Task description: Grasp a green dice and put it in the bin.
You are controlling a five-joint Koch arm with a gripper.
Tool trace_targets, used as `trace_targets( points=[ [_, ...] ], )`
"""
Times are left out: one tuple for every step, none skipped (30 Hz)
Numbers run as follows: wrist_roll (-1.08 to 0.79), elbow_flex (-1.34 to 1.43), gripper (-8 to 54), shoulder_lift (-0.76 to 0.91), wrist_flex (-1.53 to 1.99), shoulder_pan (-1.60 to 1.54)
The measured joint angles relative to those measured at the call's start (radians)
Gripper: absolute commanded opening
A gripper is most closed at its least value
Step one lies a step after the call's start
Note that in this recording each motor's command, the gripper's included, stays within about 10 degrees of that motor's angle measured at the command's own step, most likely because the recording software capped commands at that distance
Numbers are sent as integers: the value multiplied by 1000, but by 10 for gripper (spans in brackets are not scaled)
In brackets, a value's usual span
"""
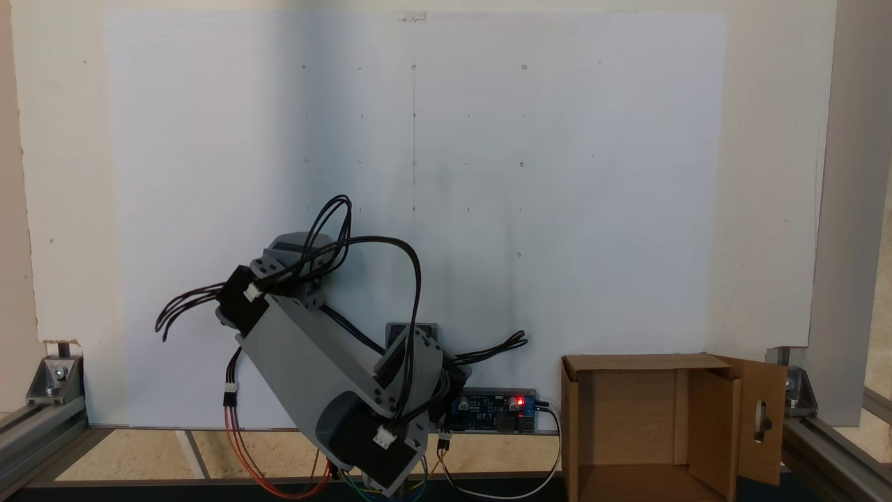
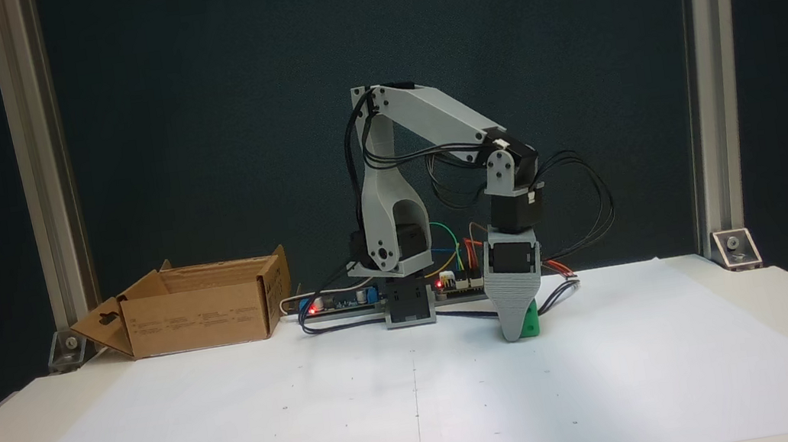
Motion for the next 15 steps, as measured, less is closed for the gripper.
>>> trace_targets(
  points=[
    [0, 0, 187, 0, 0, 0],
    [0, 0, 144, 0, 0, 2],
    [0, 0, 122, 0, -3, 2],
    [0, 0, 122, 3, -6, 11],
    [0, 0, 122, 9, -14, 25],
    [0, 0, 122, 21, -18, 43],
    [0, 0, 122, 44, -18, 63],
    [0, 0, 122, 75, -18, 89],
    [0, -2, 122, 152, -15, 161],
    [0, -2, 122, 170, -15, 178],
    [-2, -8, 122, 199, -12, 213],
    [-2, -20, 122, 230, -9, 264],
    [-8, -37, 121, 262, -3, 322],
    [-15, -60, 122, 290, -5, 377],
    [-31, -80, 122, 318, -3, 433]
  ],
)
